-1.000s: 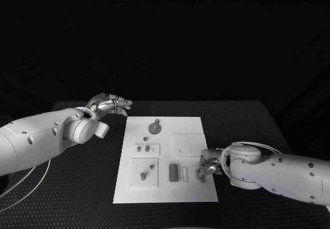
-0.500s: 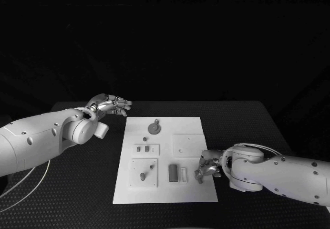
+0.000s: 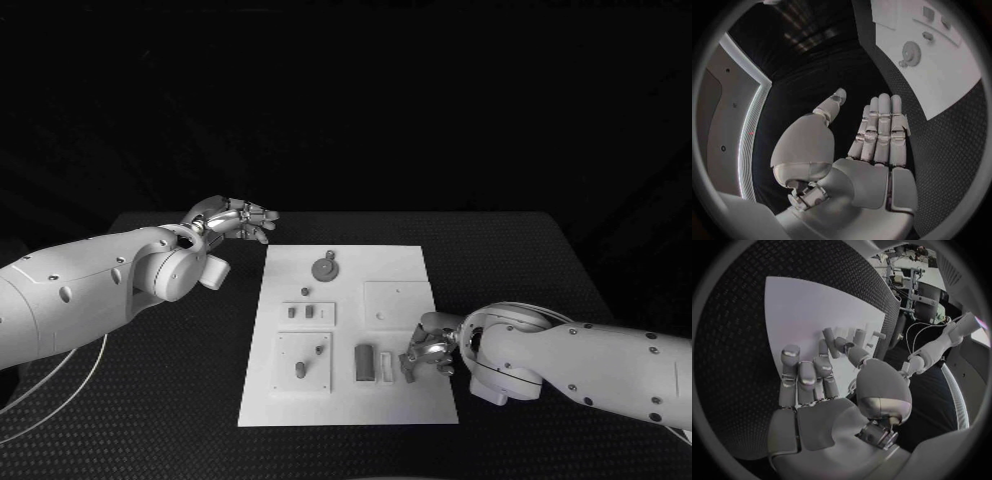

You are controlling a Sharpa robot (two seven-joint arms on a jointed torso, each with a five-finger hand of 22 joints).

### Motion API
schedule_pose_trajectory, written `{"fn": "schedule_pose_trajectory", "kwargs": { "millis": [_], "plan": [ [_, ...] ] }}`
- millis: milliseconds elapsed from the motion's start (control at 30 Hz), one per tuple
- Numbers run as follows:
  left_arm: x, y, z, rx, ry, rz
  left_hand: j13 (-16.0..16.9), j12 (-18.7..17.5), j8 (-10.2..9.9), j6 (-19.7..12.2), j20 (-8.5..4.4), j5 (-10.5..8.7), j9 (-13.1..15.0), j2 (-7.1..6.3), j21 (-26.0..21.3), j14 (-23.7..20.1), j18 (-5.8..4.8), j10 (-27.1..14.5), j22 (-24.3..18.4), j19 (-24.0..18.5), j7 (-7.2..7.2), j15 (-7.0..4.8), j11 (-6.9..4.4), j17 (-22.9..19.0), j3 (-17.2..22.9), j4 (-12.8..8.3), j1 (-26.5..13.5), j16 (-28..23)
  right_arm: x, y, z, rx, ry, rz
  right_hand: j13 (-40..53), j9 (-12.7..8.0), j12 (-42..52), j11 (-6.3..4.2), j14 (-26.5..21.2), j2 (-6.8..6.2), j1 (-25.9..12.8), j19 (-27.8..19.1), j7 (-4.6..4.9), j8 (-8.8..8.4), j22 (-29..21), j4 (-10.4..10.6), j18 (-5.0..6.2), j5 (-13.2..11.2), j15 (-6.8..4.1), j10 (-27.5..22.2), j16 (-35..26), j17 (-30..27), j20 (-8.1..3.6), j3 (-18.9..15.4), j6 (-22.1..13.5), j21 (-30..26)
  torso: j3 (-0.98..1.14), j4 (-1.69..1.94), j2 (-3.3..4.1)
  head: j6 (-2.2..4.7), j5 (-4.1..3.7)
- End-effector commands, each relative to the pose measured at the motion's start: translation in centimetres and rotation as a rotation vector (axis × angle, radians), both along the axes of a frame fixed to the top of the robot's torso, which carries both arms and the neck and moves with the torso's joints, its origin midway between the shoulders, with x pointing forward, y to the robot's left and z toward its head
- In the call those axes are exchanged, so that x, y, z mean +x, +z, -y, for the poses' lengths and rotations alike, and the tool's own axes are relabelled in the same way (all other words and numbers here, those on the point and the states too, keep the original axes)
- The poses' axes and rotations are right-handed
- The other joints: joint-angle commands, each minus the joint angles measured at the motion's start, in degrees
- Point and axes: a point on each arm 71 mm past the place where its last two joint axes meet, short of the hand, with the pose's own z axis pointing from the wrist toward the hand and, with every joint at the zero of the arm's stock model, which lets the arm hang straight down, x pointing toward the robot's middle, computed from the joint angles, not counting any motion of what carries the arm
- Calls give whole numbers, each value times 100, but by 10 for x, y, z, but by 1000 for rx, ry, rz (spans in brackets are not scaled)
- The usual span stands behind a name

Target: Assemble the parts on the task board

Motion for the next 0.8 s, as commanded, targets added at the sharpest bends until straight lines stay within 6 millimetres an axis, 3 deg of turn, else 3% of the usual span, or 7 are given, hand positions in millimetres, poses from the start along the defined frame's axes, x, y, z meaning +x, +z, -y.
{"fn": "schedule_pose_trajectory", "kwargs": {
  "millis": [33,367,800],
  "plan": [
    [0,1,4,-4,-18,6,8,20,19,28,39,-22,-7,29,-27,0,10,6,10,1,-2,23,-14,11,-13,-30,12,-31,1,-1,-2,26,-48,-25,3,42,20,-6,61,287,201,52,109,25,-11,14,275,5,-17,40,-23,11,-10,27,-83,25,0,-3,1,-6,-4],
    [0,1,5,-5,-20,6,9,20,22,33,39,-22,-7,27,-28,0,10,6,11,2,-3,24,-14,12,-14,-32,13,-32,4,-2,-15,46,-55,-13,17,30,23,-16,87,275,104,75,98,52,-24,39,275,4,-26,57,-28,35,-15,33,-53,22,2,2,5,-4,37],
    [0,1,5,-5,-20,6,9,19,22,34,40,-22,-8,27,-29,0,9,5,13,2,-4,24,-14,15,-15,-32,10,-34,2,-5,-24,63,-24,-67,20,12,21,-33,99,244,-37,103,81,83,-44,97,275,2,-44,62,-36,32,-22,35,-25,13,-1,2,3,-5,19]
  ]
}}
